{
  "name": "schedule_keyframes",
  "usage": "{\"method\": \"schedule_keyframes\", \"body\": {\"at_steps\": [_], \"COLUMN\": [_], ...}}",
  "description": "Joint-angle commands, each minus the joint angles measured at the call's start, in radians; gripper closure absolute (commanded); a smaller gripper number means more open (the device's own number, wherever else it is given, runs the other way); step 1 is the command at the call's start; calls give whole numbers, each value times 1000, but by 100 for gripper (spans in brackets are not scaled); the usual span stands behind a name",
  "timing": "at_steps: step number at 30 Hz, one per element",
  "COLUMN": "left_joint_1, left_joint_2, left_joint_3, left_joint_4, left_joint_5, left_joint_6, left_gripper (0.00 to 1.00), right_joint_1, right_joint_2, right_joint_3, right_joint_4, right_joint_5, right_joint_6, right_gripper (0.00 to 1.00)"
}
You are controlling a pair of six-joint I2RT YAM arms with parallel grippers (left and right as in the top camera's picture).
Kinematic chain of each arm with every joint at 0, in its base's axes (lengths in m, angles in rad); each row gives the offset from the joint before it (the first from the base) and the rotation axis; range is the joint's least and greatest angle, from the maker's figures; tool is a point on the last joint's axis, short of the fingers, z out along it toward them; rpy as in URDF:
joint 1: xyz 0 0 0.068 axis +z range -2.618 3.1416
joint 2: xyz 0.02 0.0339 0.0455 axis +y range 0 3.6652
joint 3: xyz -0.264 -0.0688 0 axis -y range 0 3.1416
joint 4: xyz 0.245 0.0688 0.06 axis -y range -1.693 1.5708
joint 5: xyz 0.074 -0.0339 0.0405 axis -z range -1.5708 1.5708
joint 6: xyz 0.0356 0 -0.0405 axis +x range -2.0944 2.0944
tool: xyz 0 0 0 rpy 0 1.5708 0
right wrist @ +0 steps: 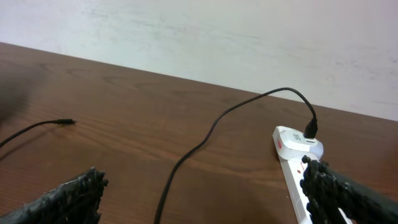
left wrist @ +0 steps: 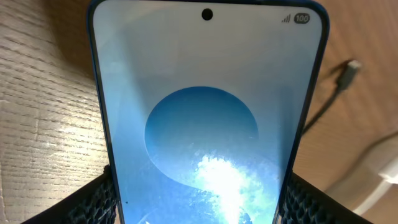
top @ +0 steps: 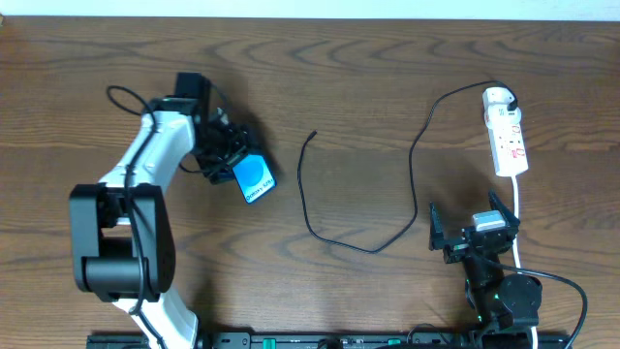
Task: Plug charger to phone and switch on socket
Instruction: 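Lift the phone with the left gripper and carry it toward center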
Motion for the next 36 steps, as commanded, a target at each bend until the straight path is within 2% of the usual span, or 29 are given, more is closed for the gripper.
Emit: {"method": "schedule_keyframes", "body": {"at_steps": [1,4,8,12,19,28,36], "left_joint_1": [71,107,119,119,119,119,119], "left_joint_2": [-53,-54,-54,-54,-54,-54,-54], "left_joint_3": [-2,-2,-2,-2,-2,-2,-2], "left_joint_4": [-6,-6,-5,-6,-5,-5,-5], "left_joint_5": [209,280,316,337,480,502,559], "left_joint_6": [-84,-268,-451,-549,-579,-716,-720], "left_gripper": [38,38,39,38,38,38,39], "right_joint_1": [-8,-8,-8,-8,-8,-8,-8], "right_joint_2": [-5,-5,-5,-5,-5,-5,-5], "right_joint_3": [-3,-3,-3,-3,-3,-3,-3], "right_joint_4": [-2,-2,-2,-2,-2,-2,-2], "right_joint_5": [3,3,3,3,3,3,3], "right_joint_6": [-11,-11,-11,-11,-11,-11,-11], "right_gripper": [1,1,1,1,1,1,1]}}
